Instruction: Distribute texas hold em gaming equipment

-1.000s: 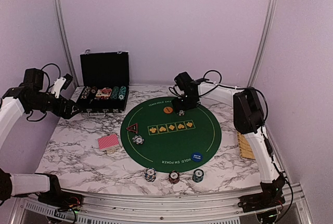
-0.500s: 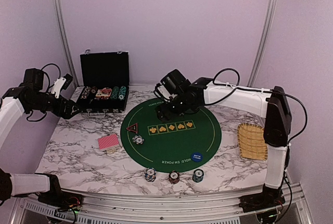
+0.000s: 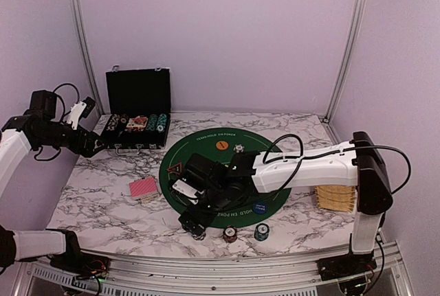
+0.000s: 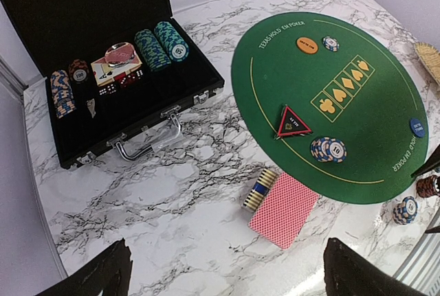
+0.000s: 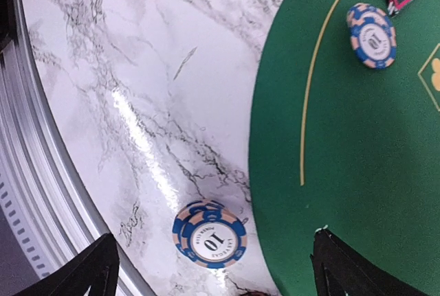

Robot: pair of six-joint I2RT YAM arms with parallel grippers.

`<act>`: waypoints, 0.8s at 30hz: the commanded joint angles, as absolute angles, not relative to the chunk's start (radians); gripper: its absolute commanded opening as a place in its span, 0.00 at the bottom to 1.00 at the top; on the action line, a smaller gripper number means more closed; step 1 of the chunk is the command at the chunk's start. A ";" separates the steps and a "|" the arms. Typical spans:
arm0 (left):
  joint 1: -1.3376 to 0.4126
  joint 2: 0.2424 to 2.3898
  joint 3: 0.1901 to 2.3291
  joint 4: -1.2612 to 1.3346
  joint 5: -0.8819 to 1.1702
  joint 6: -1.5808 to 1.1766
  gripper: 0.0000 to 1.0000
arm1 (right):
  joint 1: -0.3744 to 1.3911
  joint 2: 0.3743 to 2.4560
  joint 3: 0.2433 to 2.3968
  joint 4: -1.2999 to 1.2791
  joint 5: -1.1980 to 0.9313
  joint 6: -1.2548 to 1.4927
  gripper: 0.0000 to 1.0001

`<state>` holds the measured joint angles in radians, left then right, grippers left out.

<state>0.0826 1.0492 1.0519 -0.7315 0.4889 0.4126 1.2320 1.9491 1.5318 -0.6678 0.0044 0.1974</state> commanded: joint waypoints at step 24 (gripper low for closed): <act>0.087 1.035 1.085 -0.764 0.496 0.434 0.99 | 1.249 2.074 1.549 -0.668 -0.044 0.191 0.79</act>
